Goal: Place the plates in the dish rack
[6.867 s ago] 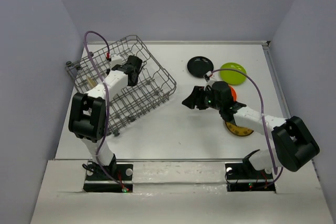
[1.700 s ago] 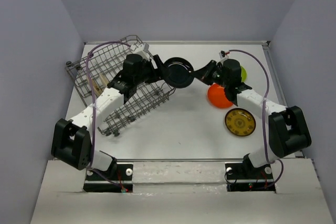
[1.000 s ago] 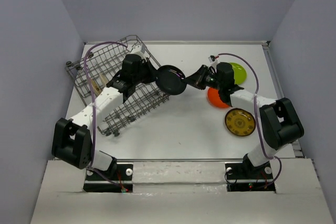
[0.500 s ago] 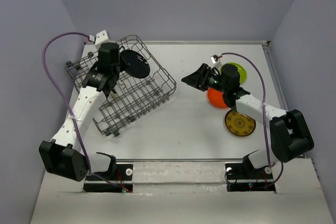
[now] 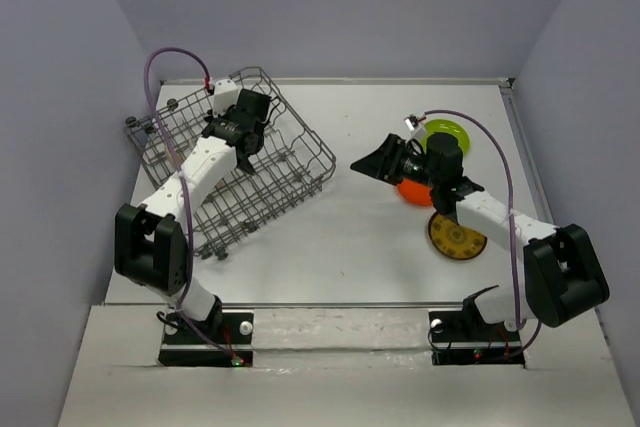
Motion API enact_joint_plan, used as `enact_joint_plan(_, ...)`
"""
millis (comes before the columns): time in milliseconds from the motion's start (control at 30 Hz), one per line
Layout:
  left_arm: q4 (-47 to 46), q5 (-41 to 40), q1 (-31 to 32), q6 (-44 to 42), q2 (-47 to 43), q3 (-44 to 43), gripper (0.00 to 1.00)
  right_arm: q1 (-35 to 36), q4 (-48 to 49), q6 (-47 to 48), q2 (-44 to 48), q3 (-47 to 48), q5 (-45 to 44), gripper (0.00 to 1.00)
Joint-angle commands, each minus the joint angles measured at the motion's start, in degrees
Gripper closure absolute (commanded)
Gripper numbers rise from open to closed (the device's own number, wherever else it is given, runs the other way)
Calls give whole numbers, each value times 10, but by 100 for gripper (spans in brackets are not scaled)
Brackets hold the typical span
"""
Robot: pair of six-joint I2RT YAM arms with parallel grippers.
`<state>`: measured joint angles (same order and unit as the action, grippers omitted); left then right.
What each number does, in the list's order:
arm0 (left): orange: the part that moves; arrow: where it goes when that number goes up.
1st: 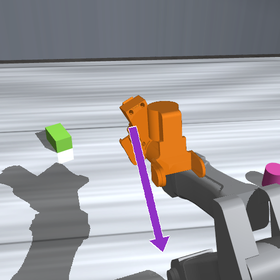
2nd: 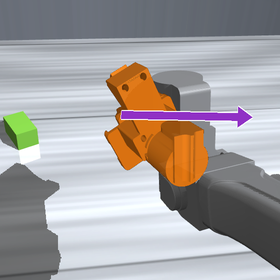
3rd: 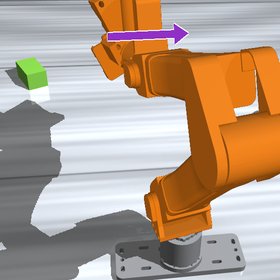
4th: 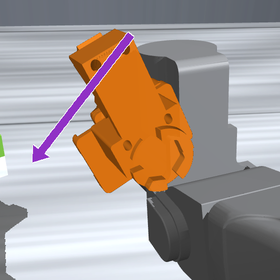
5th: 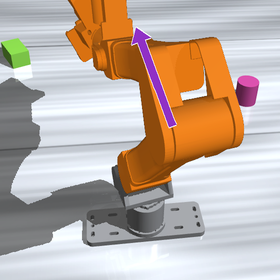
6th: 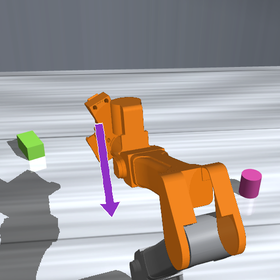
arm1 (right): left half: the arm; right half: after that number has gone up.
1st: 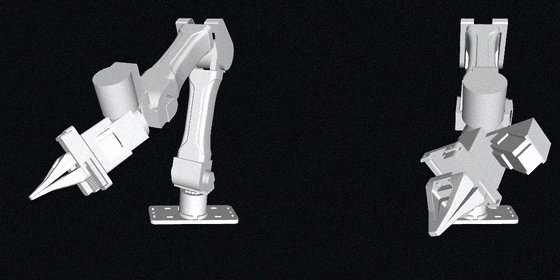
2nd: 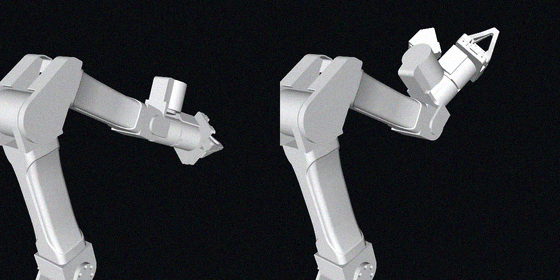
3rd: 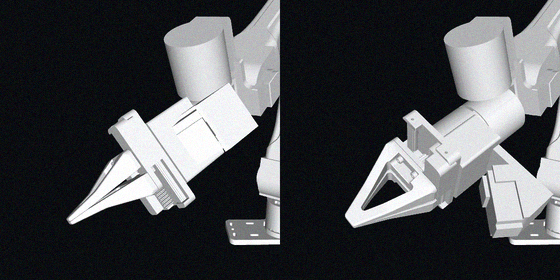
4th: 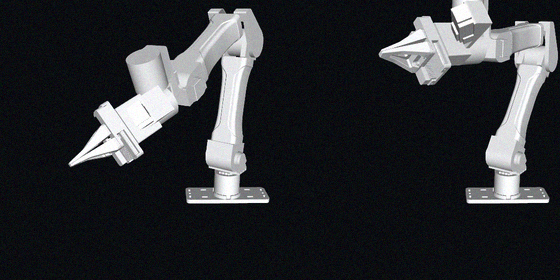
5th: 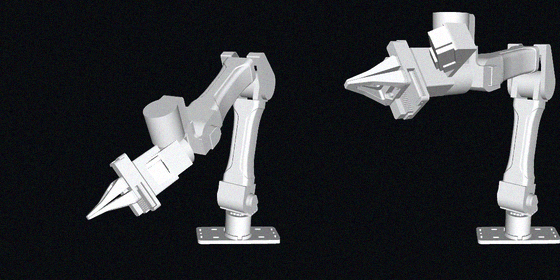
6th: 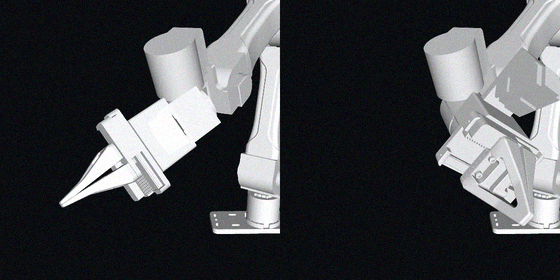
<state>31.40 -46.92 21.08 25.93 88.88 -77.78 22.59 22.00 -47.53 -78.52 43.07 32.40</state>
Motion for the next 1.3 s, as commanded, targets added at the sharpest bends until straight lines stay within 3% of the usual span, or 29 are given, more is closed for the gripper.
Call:
enact_joint_plan(0, 14, -108, 6, -4, 9, -57, 95, 4, 6, 21, 6, -2, 13, 29)
enact_joint_plan(233, 17, -149, 6, -28, 47, -75, 95, 4, 21, 16, -11, -4, 23, 29)
enact_joint_plan(700, -73, -118, -17, -117, 80, -70, 94, 4, 35, 16, -15, -13, 22, 30)
enact_joint_plan(1267, -114, -106, -24, -138, 121, -42, 95, 4, 38, 18, -11, -18, 21, 30)
